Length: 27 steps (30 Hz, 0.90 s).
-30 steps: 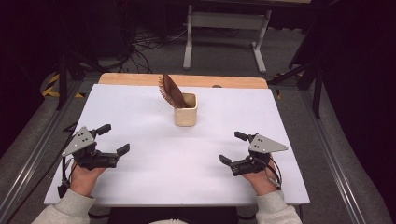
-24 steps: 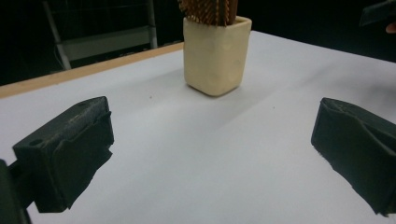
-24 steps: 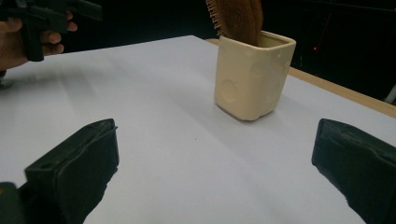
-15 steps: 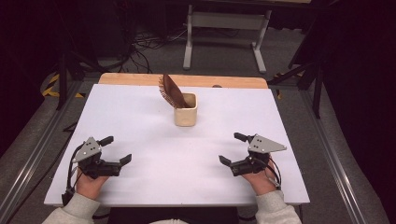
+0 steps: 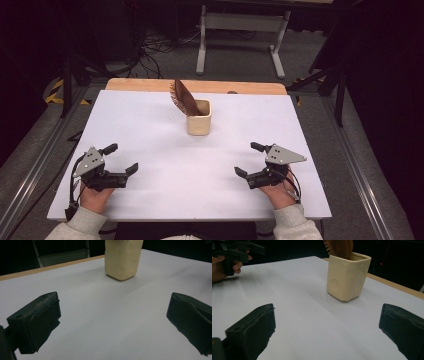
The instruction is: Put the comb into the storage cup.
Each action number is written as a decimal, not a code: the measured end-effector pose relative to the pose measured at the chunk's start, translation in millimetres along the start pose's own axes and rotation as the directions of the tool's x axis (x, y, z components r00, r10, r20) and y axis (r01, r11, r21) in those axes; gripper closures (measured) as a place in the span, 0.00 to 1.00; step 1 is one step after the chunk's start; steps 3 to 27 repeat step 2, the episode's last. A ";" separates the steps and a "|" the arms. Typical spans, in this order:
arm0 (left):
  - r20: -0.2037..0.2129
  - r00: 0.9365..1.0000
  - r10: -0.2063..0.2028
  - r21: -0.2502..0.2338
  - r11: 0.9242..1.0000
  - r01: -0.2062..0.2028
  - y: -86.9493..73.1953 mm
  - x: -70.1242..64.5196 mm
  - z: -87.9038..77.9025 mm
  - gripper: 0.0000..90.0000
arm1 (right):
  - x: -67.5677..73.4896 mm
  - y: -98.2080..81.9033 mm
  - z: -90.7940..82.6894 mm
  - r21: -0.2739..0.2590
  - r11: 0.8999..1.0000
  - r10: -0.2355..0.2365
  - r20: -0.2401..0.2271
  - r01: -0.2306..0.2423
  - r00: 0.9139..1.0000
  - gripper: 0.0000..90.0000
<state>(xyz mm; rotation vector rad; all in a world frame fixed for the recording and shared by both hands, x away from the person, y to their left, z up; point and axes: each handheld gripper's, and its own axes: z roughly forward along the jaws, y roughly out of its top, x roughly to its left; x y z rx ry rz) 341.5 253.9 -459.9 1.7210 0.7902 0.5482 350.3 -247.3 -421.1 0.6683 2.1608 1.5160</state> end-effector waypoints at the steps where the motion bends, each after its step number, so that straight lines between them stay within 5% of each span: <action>1: 0.006 1.000 -0.005 0.004 1.000 0.005 0.8 0.3 -0.2 0.00 | 0.0 0.0 -0.1 0.000 1.000 -0.001 -0.001 0.001 1.000 0.01; 27: 0.006 1.000 -0.005 0.004 1.000 0.005 0.8 0.3 -0.2 0.00 | -0.2 0.0 -0.5 0.000 1.000 -0.002 0.001 0.002 1.000 0.01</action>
